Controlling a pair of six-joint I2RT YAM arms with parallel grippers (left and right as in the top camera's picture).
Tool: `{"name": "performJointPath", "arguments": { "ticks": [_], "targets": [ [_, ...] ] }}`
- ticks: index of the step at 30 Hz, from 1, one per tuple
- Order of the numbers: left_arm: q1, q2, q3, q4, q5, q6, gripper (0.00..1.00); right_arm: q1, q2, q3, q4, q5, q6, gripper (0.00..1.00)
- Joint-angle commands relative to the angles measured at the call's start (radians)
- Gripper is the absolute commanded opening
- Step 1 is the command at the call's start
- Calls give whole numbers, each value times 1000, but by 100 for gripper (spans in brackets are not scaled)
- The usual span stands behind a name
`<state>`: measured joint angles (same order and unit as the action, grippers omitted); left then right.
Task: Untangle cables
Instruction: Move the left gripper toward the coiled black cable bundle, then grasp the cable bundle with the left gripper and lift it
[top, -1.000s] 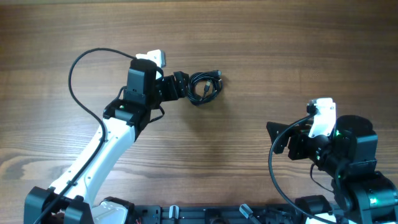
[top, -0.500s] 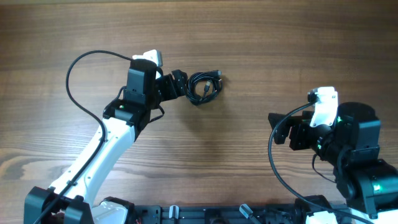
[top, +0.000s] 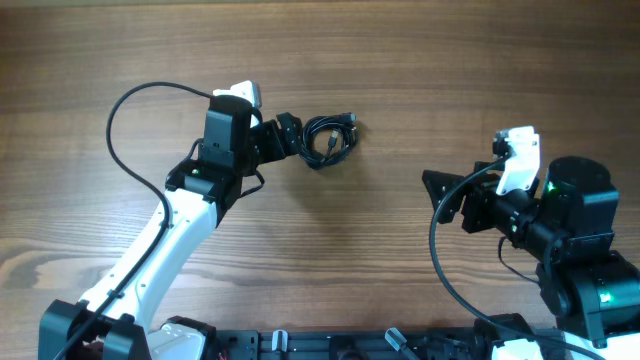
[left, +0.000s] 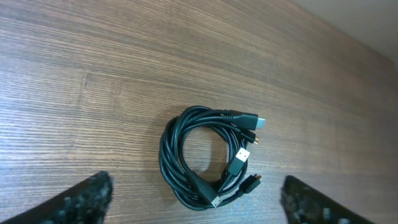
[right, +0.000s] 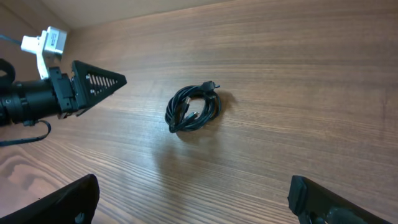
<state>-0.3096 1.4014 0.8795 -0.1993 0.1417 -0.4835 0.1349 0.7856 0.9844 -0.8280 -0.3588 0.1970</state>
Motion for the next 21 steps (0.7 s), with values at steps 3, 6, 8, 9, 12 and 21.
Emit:
{"name": "performJointPath", "arguments": {
  "ticks": [3,6,8,9,12,21],
  "targets": [
    [-3,59,24,0,25,7,84,5,12,21,-11,48,-41,99],
    [-3,123,46,1,25,8,82,5,28,21,-22,48,-41,99],
    [-3,174,70,6,21,7,79,5,43,21,-26,48,-41,98],
    [-3,199,81,13,21,7,76,5,51,21,-29,48,-40,96],
    [-3,285,92,89,16,-1,68,5,92,21,-38,47,-37,93],
    [-14,419,92,203,-10,-22,60,5,175,21,-40,47,-36,86]
  ]
}}
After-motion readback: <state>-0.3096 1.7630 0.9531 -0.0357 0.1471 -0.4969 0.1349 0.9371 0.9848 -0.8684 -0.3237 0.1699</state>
